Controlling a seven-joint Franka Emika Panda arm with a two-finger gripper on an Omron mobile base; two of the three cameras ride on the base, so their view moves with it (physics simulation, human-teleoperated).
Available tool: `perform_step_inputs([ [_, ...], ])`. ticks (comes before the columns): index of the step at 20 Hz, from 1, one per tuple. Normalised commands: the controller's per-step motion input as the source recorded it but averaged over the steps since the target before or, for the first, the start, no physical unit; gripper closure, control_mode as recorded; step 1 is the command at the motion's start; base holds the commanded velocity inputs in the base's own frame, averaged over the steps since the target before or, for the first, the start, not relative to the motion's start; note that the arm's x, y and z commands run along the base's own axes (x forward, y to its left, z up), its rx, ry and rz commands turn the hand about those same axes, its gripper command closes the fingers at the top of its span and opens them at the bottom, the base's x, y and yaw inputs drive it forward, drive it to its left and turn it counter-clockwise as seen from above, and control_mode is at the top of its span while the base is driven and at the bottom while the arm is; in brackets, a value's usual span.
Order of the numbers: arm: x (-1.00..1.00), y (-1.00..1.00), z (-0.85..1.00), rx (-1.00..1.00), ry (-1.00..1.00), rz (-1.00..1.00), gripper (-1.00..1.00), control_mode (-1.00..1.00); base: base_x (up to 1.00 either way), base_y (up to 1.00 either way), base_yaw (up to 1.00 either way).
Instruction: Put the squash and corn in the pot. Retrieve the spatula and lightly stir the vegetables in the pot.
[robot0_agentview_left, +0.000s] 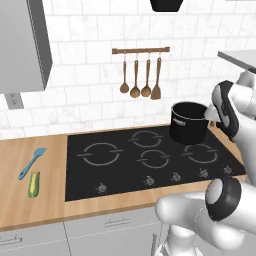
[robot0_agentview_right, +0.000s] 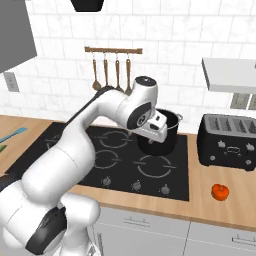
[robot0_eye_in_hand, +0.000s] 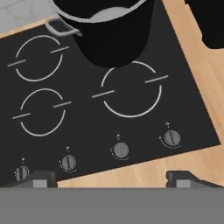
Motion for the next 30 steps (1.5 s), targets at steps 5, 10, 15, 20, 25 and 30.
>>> perform_step_inputs([
  [5, 0.0, -1.0, -0.31, 0.0, 0.02, -0.09, -1.0, -1.0, 0.0, 0.0, 0.0],
  [10, 0.0, -0.96, -0.28, 0.0, 0.0, -0.09, -1.0, -1.0, 0.0, 0.0, 0.0],
  [15, 0.0, -0.72, -0.23, 0.0, 0.0, -0.04, -1.0, -1.0, 0.0, 0.0, 0.0],
  [20, 0.0, -0.58, -0.26, -0.01, 0.0, -0.02, -1.0, -1.0, 0.0, 0.0, 0.0],
  [25, 0.0, -0.53, -0.3, -0.03, 0.0, -0.01, -1.0, -1.0, 0.0, 0.0, 0.0],
  [30, 0.0, -0.48, -0.34, -0.05, 0.01, 0.0, -1.0, -1.0, 0.0, 0.0, 0.0],
])
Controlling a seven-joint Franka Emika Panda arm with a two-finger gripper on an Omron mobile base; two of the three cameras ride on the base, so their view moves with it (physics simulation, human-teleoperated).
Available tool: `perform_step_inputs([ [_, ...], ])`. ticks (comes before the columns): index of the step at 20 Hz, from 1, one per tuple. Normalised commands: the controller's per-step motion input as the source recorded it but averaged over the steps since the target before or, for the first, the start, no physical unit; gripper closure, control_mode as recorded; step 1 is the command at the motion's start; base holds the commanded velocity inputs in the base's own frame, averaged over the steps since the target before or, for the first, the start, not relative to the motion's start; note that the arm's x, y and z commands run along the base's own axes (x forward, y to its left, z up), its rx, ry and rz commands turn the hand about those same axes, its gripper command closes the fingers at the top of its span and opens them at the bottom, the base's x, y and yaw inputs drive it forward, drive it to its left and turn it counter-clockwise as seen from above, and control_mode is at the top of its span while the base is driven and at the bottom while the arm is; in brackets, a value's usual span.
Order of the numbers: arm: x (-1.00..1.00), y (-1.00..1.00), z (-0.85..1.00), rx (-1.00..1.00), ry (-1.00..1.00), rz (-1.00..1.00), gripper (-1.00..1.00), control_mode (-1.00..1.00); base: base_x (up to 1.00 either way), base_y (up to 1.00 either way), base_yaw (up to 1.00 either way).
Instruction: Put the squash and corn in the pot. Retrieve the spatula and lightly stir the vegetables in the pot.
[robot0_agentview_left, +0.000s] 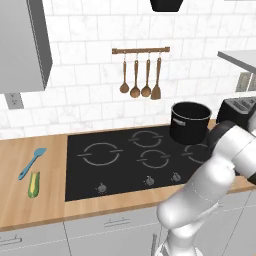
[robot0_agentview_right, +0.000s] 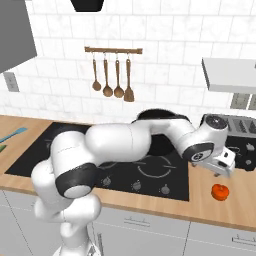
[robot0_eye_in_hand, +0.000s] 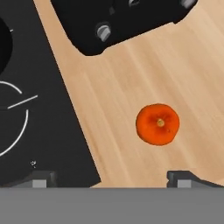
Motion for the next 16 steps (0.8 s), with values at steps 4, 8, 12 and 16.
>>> perform_step_inputs([
  [4, 0.0, -0.38, -0.39, -0.04, 0.04, 0.0, -1.0, -1.0, 0.0, 0.0, 0.0],
  [8, 0.0, -0.29, -0.32, -0.01, 0.03, 0.0, -1.0, -1.0, 0.0, 0.0, 0.0],
  [12, 0.0, -0.23, -0.28, 0.0, 0.02, 0.0, -1.0, -1.0, 0.0, 0.0, 0.0],
  [16, 0.01, -0.22, -0.26, 0.0, 0.02, 0.0, -1.0, -1.0, 0.0, 0.0, 0.0],
])
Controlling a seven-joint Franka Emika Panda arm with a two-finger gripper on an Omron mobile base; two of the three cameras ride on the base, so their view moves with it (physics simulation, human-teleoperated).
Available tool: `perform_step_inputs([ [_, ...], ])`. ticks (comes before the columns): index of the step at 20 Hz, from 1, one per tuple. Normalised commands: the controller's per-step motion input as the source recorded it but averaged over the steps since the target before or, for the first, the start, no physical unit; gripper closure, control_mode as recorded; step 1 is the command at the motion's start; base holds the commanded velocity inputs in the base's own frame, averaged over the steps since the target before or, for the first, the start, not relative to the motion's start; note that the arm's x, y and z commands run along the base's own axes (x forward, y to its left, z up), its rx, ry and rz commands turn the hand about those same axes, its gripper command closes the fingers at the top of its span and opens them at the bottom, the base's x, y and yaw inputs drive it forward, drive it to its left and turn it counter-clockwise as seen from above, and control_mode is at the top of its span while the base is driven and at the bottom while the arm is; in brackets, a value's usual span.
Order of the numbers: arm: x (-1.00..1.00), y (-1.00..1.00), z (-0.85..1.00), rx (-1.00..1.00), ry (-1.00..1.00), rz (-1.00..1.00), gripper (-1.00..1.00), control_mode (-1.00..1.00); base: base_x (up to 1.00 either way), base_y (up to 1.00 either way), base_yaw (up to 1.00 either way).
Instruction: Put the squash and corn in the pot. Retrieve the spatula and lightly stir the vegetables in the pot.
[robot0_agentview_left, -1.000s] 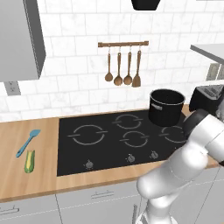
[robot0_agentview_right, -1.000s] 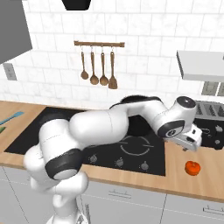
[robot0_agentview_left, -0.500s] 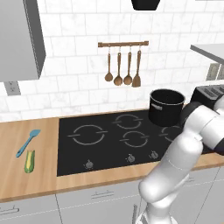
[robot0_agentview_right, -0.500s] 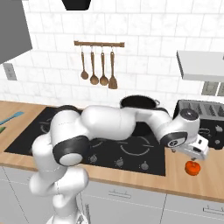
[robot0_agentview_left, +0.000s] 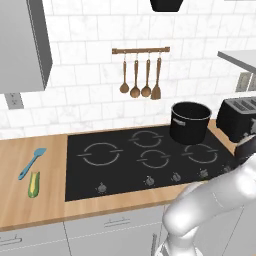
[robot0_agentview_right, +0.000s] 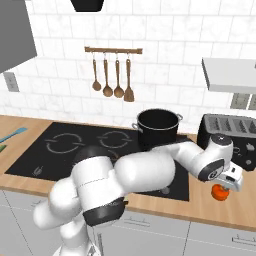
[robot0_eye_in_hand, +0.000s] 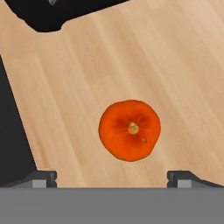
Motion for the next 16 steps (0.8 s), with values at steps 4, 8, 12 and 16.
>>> perform_step_inputs([
  [4, 0.0, -0.2, -0.26, 0.0, 0.02, 0.0, -1.0, -1.0, 0.0, 0.0, 0.0],
  [8, 0.01, -0.01, -0.35, 0.0, 0.04, 0.0, -1.0, -1.0, 0.0, 0.0, 0.0],
  [12, 0.0, 0.0, -0.33, 0.0, 0.02, 0.0, -1.0, -1.0, 0.0, 0.0, 0.0],
  [16, 0.07, -0.08, -0.14, 0.0, 0.0, 0.0, -1.0, -1.0, 0.0, 0.0, 0.0],
])
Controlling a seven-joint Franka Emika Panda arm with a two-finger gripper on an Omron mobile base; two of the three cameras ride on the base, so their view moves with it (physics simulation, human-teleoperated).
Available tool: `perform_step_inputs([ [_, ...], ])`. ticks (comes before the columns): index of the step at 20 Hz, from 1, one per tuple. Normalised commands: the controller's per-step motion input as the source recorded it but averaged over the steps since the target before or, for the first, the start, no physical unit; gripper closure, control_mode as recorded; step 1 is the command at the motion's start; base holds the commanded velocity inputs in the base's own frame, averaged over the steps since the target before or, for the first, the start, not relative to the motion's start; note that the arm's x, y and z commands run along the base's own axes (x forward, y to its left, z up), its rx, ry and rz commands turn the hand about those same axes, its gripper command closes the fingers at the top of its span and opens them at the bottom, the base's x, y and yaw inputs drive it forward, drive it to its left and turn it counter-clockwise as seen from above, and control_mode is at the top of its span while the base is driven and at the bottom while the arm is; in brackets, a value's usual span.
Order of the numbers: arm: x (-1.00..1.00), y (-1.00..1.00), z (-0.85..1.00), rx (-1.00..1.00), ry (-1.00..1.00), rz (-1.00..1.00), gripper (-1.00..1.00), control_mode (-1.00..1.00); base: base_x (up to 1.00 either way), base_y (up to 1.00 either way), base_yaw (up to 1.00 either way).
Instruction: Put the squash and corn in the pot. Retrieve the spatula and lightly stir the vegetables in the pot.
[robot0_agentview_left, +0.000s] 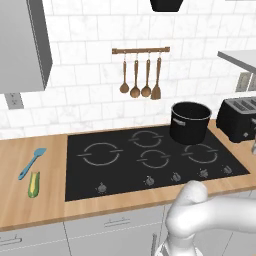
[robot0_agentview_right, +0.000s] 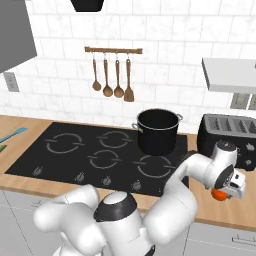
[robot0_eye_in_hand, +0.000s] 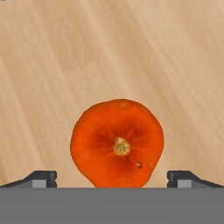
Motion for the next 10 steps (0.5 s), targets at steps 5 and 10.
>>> perform_step_inputs([
  [5, 0.05, -0.11, -0.16, 0.0, 0.0, 0.0, -1.0, -1.0, 0.0, 0.0, 0.0],
  [10, 0.04, -0.06, -0.18, 0.0, 0.0, 0.0, -1.0, -1.0, 0.0, 0.0, 0.0],
])
